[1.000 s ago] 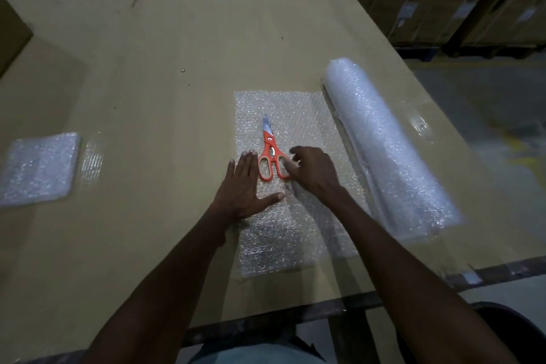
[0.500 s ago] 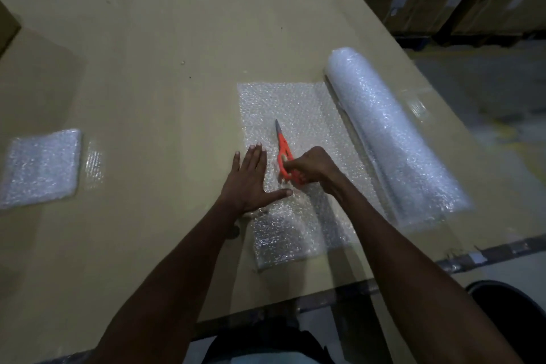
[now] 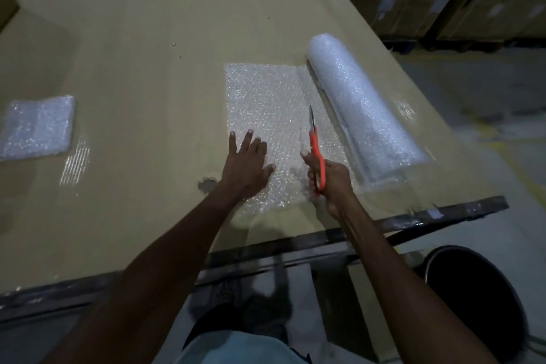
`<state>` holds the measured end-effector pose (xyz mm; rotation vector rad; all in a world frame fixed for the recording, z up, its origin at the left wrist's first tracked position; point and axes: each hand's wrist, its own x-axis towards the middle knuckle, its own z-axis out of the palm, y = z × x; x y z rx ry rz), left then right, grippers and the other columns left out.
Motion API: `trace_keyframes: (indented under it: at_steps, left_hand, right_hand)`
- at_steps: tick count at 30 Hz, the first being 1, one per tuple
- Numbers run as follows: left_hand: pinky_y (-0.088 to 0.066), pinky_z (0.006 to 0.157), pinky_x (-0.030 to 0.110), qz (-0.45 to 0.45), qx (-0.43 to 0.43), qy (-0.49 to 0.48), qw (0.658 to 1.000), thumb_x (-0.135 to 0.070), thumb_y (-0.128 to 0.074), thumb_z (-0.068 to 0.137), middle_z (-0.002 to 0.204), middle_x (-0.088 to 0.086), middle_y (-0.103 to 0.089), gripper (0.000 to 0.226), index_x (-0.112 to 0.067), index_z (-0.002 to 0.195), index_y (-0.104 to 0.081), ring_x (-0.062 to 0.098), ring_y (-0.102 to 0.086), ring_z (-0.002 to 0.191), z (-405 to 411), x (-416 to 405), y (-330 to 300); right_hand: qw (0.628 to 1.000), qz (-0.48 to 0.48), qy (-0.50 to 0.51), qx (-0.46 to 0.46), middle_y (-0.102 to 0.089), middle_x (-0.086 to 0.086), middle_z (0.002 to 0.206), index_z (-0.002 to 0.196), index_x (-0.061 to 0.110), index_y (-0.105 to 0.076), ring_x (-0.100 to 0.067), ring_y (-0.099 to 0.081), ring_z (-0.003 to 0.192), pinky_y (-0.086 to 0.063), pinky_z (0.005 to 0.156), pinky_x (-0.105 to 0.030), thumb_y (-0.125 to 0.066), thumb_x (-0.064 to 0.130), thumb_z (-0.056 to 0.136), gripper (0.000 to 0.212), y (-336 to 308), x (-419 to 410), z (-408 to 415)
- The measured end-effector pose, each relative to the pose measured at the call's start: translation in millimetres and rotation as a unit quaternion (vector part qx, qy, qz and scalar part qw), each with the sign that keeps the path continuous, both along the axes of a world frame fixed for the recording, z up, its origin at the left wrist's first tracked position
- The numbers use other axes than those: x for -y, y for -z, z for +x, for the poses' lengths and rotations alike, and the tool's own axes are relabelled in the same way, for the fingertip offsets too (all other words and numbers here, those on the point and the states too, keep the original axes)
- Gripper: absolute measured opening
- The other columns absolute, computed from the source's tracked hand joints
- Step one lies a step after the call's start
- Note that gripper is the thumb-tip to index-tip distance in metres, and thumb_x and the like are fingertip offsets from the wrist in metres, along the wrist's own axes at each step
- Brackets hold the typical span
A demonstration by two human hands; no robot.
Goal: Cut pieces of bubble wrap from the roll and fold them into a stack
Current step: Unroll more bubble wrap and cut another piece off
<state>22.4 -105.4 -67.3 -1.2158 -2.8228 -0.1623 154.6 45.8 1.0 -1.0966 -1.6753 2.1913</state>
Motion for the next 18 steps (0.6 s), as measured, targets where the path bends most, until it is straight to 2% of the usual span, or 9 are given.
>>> trace_keyframes:
  at_steps: [4,7,9,12,16,18]
  left_hand:
    - [0.000,0.120,0.056,0.037,0.085,0.021,0.995,-0.058,-0.036,0.100,0.163,0.010,-0.025,0.072,-0.009,0.153,-0.031,0.027,-0.008,0.154,49,-1,0]
    - [-0.008,0.122,0.053,0.030,0.142,0.049,0.988,-0.064,-0.042,0.096,0.166,0.008,-0.015,0.082,-0.012,0.156,-0.024,0.024,-0.008,0.154,77,1,8]
    - [-0.013,0.121,0.052,0.048,0.150,0.047,0.986,-0.064,-0.047,0.095,0.166,0.006,-0.017,0.082,-0.013,0.156,-0.027,0.024,-0.013,0.153,88,5,13]
    - [-0.023,0.118,0.050,0.066,0.137,0.046,0.987,-0.051,-0.052,0.099,0.164,0.004,-0.026,0.067,-0.015,0.153,-0.036,0.024,-0.029,0.148,98,8,7]
    - [-0.050,0.096,0.047,0.075,0.095,0.045,0.992,-0.032,-0.052,0.101,0.158,-0.001,-0.039,0.047,-0.019,0.146,-0.048,0.031,-0.055,0.127,104,11,-3]
    - [-0.054,0.087,0.047,0.081,0.070,0.054,0.993,-0.025,-0.054,0.100,0.152,0.001,-0.048,0.040,-0.015,0.138,-0.055,0.034,-0.061,0.119,105,14,-3]
  right_hand:
    - [0.998,-0.049,-0.021,0.015,-0.051,-0.005,0.055,0.087,0.007,-0.067,-0.016,-0.043,0.041,-0.033,0.043,-0.023,-0.085,0.041,0.078,0.039,-10,11,52]
    - [0.998,-0.022,-0.058,0.025,-0.052,-0.006,0.057,0.091,0.006,-0.068,-0.016,-0.042,0.042,-0.033,0.042,-0.022,-0.081,0.043,0.082,0.040,-8,14,89]
    - [0.996,0.008,-0.079,0.034,-0.054,-0.007,0.059,0.092,0.004,-0.070,-0.016,-0.045,0.044,-0.036,0.044,-0.023,-0.078,0.046,0.084,0.043,-5,16,108]
    - [0.993,0.011,-0.104,0.049,-0.055,-0.007,0.060,0.087,0.005,-0.071,-0.016,-0.047,0.044,-0.038,0.047,-0.024,-0.076,0.053,0.082,0.049,-3,19,132]
    - [0.989,0.015,-0.135,0.060,-0.059,-0.006,0.061,0.091,0.003,-0.071,-0.017,-0.051,0.046,-0.045,0.049,-0.026,-0.078,0.074,0.053,0.081,6,26,159]
    - [0.986,0.016,-0.152,0.066,-0.061,-0.004,0.062,0.092,0.004,-0.070,-0.017,-0.053,0.048,-0.047,0.050,-0.026,-0.077,0.076,0.051,0.083,10,28,169]
